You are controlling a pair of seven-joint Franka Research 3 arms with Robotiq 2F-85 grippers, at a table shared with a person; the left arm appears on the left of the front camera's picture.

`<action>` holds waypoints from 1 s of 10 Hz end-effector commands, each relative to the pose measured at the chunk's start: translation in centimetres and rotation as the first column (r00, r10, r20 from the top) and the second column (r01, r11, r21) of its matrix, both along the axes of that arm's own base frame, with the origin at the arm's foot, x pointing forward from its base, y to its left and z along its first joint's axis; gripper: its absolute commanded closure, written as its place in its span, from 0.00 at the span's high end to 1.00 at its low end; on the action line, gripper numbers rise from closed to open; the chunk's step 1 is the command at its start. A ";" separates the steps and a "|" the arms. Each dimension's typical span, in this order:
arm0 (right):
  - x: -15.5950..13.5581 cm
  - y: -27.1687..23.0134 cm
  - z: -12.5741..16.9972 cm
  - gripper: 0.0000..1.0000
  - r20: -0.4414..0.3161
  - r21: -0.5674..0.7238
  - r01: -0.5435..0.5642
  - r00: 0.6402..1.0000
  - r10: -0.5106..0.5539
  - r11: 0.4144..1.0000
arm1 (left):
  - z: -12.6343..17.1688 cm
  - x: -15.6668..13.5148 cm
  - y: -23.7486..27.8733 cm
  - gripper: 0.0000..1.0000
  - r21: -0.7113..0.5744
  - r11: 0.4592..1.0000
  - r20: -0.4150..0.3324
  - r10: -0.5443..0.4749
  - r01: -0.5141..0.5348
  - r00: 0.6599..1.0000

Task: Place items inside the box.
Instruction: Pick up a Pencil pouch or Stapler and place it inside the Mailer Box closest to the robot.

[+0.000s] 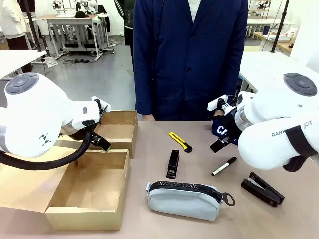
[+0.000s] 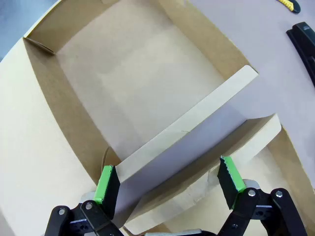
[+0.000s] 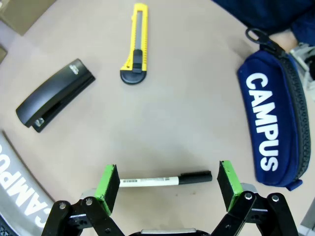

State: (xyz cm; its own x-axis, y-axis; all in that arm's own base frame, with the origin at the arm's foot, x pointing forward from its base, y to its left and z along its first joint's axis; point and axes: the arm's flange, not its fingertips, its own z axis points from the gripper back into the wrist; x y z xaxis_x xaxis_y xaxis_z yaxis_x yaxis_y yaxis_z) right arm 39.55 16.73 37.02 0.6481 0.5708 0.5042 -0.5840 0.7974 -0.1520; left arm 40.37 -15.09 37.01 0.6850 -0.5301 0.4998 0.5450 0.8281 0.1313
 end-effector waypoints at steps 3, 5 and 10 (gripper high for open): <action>-2.7 -3.5 8.0 1.00 -0.062 0.245 0.148 0.989 -0.137 0.958 | 9.1 -5.9 1.5 1.00 -0.186 0.982 0.033 -0.023 0.028 0.999; -5.9 -8.2 12.8 1.00 -0.231 0.382 0.242 0.959 -0.162 0.892 | 13.9 -9.9 4.5 1.00 -0.257 0.966 -0.049 -0.035 0.022 0.998; -15.3 -31.5 11.6 1.00 -0.404 0.878 0.410 0.912 -0.076 0.248 | 12.2 -9.9 27.0 1.00 -0.898 0.413 -0.221 -0.119 -0.154 0.968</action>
State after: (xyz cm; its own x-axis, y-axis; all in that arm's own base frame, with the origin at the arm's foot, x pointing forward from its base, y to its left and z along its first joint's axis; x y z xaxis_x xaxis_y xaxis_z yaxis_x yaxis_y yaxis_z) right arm 25.41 -11.35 53.79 0.8709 -0.2238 0.4376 -0.2782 0.5095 0.8143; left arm 29.25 7.10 52.47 0.7915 -0.0652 0.6077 0.5470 0.5193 -0.6566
